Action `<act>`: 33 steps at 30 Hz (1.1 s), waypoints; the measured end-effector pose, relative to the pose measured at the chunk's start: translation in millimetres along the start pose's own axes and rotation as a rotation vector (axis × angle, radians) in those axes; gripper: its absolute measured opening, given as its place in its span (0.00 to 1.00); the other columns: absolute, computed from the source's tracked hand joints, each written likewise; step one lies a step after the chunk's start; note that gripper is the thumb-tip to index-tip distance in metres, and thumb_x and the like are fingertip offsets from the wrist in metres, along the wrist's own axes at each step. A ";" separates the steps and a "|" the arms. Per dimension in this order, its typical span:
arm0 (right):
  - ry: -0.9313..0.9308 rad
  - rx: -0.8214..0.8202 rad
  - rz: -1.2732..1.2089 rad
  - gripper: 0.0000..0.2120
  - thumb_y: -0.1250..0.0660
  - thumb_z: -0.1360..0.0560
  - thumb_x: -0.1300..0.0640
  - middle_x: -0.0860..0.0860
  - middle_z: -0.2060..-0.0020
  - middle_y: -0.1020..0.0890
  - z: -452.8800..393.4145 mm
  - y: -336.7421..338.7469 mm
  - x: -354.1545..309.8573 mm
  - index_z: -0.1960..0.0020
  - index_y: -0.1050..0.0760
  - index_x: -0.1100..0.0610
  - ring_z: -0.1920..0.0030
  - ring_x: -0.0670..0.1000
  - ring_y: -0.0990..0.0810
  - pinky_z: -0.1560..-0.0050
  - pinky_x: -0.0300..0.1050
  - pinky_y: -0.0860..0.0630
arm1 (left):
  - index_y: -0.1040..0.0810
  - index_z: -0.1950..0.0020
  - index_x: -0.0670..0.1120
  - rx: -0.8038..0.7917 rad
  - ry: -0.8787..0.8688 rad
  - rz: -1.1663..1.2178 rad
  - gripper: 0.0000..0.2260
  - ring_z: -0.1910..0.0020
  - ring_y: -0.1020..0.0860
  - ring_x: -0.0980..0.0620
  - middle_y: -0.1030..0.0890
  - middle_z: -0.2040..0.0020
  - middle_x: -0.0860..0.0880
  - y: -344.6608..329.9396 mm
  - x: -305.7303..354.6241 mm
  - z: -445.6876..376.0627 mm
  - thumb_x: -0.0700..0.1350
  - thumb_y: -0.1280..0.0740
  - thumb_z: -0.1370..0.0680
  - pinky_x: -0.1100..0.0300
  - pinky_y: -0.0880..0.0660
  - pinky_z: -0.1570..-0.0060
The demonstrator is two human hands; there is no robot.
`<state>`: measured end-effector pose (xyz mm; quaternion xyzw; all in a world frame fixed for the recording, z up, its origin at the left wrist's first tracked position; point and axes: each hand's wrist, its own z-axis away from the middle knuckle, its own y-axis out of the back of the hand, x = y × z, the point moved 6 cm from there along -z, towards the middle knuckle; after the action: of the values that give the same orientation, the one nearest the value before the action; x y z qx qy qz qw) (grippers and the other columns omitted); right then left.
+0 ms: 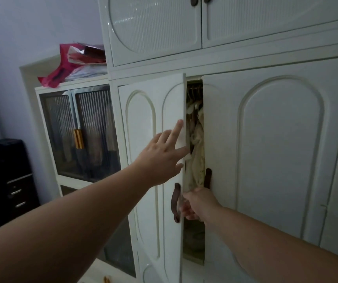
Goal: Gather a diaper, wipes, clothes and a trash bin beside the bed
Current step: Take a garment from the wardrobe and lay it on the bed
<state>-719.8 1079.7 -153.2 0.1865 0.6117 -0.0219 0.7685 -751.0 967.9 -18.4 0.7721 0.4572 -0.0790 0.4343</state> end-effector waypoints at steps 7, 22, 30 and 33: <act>0.069 -0.296 0.080 0.08 0.34 0.20 0.54 0.55 0.52 0.13 15.7 -60.0 1.6 0.48 0.17 0.55 0.51 0.55 0.15 0.44 0.53 0.18 | 0.28 0.35 0.55 0.096 0.024 -0.049 0.24 0.23 0.45 0.36 0.56 0.19 0.38 40.7 -47.0 48.2 0.66 0.39 0.26 0.41 0.38 0.31; 0.215 -0.550 0.162 0.07 0.36 0.20 0.57 0.51 0.49 0.16 59.2 -245.7 -38.4 0.47 0.20 0.50 0.58 0.51 0.16 0.55 0.46 0.19 | 0.27 0.37 0.49 -0.129 0.322 -0.227 0.25 0.23 0.46 0.34 0.57 0.19 0.36 84.5 -175.8 203.3 0.62 0.31 0.27 0.37 0.35 0.31; 0.178 -0.633 0.155 0.17 0.42 0.19 0.66 0.54 0.36 0.22 73.4 -283.5 -47.8 0.39 0.25 0.49 0.40 0.59 0.19 0.56 0.44 0.26 | 0.31 0.32 0.49 -0.238 0.451 -0.293 0.26 0.21 0.51 0.37 0.64 0.20 0.39 83.4 -200.8 224.3 0.61 0.32 0.25 0.42 0.41 0.29; 0.173 -0.628 0.169 0.23 0.42 0.19 0.65 0.51 0.39 0.21 66.8 -282.5 -44.5 0.27 0.30 0.51 0.36 0.59 0.21 0.45 0.49 0.21 | 0.29 0.34 0.49 -0.223 0.466 -0.272 0.24 0.21 0.50 0.37 0.62 0.19 0.39 83.2 -198.7 222.6 0.59 0.31 0.25 0.41 0.41 0.29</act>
<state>-742.6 787.5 -172.3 -0.0082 0.6339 0.2474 0.7327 -738.4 658.9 -1.4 0.6485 0.6497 0.0939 0.3854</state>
